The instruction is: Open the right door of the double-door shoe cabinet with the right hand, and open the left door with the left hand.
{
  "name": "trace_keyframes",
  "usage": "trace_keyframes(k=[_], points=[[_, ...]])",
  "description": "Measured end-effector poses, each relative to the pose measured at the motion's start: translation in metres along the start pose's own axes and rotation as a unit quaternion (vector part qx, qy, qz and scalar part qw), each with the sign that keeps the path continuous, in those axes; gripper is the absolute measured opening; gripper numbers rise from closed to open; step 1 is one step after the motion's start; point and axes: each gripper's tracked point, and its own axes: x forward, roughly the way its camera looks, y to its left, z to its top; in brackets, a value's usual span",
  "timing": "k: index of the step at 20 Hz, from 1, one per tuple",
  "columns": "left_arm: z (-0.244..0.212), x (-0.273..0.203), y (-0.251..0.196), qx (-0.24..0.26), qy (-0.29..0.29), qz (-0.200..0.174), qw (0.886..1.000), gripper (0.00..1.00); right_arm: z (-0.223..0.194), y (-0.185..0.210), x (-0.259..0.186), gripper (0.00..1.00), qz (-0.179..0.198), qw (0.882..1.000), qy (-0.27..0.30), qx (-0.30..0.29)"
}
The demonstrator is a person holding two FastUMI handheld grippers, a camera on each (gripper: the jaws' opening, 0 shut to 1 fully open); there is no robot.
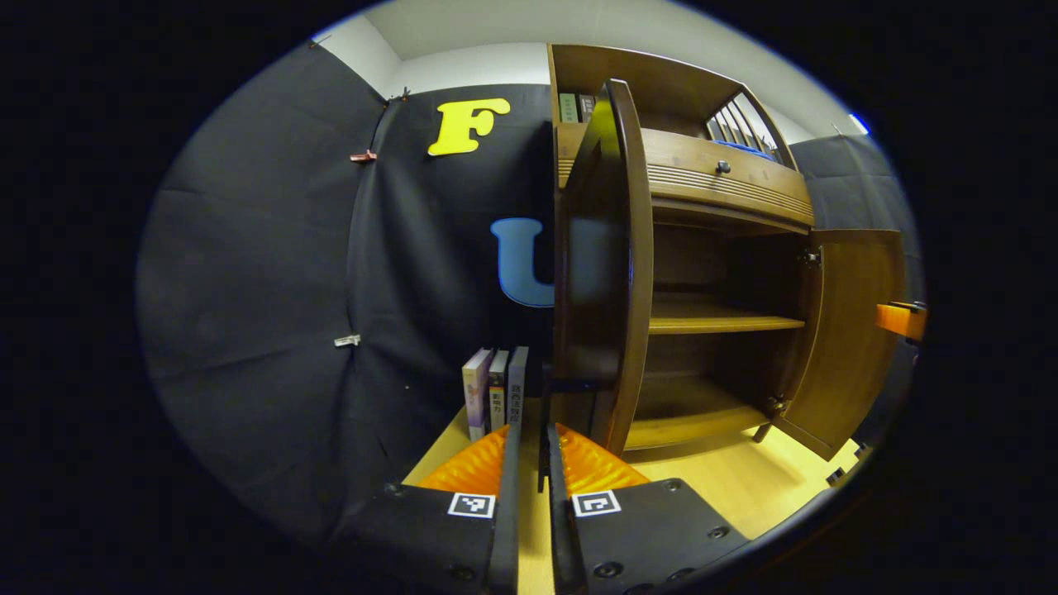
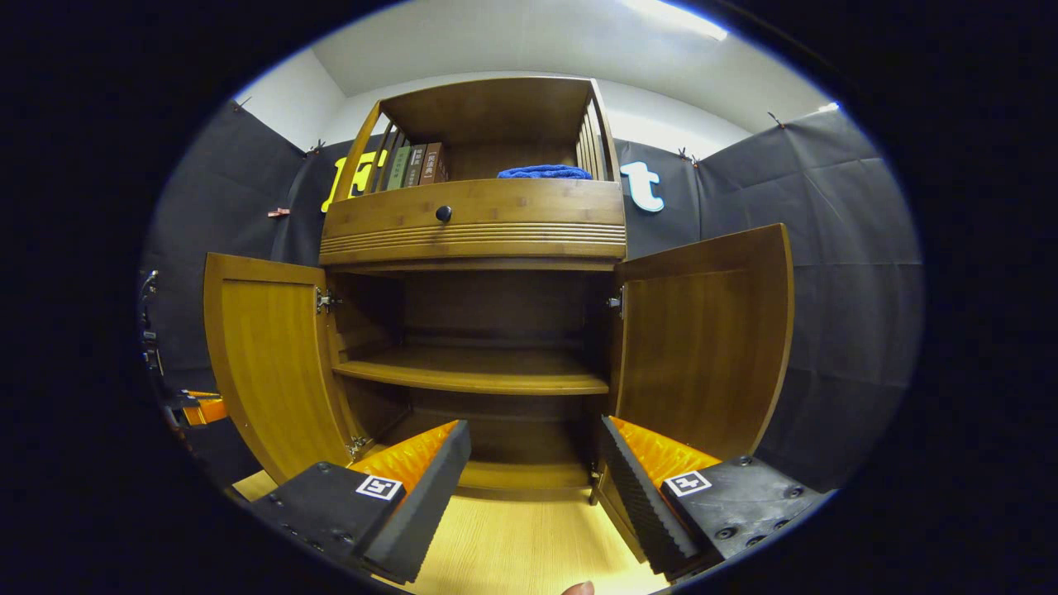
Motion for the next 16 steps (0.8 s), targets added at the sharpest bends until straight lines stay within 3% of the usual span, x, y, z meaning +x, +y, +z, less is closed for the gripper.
trace_keyframes(k=[3,5,10,12,16], points=[[0.007,-0.015,0.000,-0.017,-0.015,0.009,1.000,0.24,-0.002,-0.003,0.004,1.00,0.010,1.000,0.002,0.006],[0.010,-0.023,-0.005,-0.030,-0.022,0.008,0.999,0.33,-0.005,-0.003,0.005,0.99,0.015,1.000,0.004,0.005],[0.030,-0.042,-0.022,-0.018,-0.050,0.005,0.999,0.80,-0.003,-0.004,0.016,0.99,0.025,1.000,0.004,0.005],[0.036,-0.047,-0.035,-0.011,-0.055,0.004,0.998,0.94,-0.001,-0.006,0.019,0.99,0.028,1.000,0.001,0.002],[0.047,-0.045,-0.070,-0.006,-0.059,-0.013,0.998,0.95,0.008,-0.013,0.027,0.97,0.031,0.999,-0.012,-0.009]])
